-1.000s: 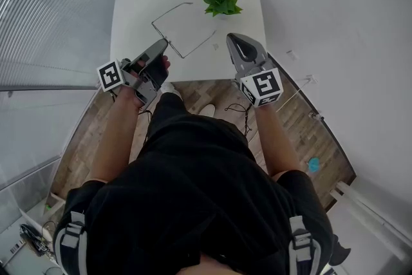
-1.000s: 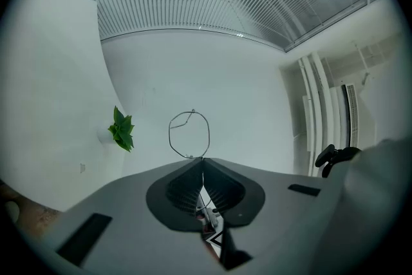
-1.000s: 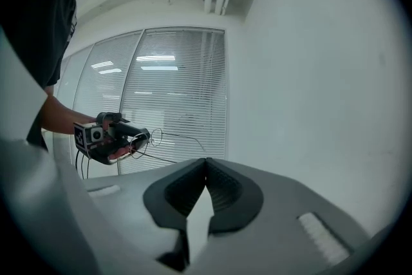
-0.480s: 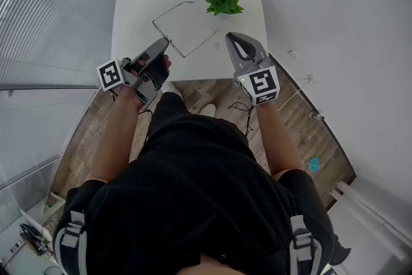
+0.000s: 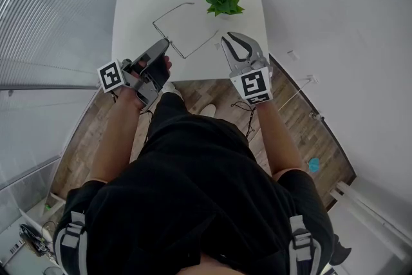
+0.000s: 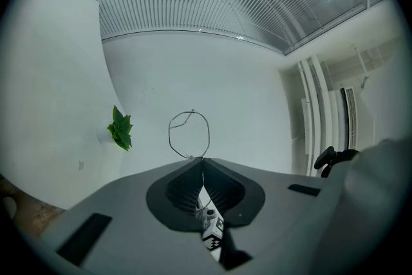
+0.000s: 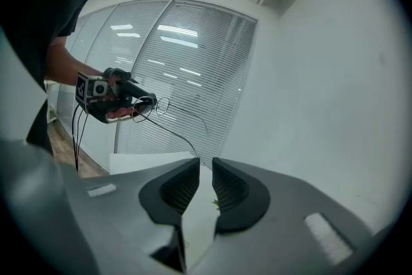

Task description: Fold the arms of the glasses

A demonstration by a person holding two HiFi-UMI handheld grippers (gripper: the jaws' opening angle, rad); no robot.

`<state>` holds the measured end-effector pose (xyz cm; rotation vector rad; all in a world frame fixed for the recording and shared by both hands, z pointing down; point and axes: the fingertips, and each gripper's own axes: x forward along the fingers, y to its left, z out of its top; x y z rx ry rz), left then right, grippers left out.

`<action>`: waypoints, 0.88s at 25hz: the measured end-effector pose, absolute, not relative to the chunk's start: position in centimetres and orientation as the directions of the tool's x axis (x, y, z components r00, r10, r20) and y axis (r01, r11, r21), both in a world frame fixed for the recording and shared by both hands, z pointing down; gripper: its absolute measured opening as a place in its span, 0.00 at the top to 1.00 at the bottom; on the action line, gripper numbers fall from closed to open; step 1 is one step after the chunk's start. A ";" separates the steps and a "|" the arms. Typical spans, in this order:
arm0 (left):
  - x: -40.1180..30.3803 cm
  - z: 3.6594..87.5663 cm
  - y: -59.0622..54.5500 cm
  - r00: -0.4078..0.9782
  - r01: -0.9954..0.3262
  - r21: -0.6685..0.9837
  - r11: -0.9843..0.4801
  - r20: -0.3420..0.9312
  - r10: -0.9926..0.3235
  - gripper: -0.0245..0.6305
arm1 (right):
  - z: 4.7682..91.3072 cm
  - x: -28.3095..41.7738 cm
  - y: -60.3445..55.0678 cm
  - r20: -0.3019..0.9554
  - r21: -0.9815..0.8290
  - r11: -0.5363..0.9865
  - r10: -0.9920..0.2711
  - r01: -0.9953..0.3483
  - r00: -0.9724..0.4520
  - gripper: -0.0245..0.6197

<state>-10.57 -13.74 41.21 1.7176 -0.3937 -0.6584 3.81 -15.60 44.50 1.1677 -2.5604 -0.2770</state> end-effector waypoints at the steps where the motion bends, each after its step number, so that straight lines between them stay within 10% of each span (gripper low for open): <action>1: -10.6 41.2 -13.8 0.782 0.085 0.965 -0.247 -0.218 -0.584 0.95 | 44.7 3.7 -15.6 0.209 0.322 0.644 -0.763 -0.694 -0.611 0.85; 22: -10.6 41.0 -13.6 0.775 0.097 0.966 -0.240 -0.224 -0.590 0.95 | 46.0 2.3 -16.3 0.263 0.649 0.536 -0.824 -0.540 -0.502 0.84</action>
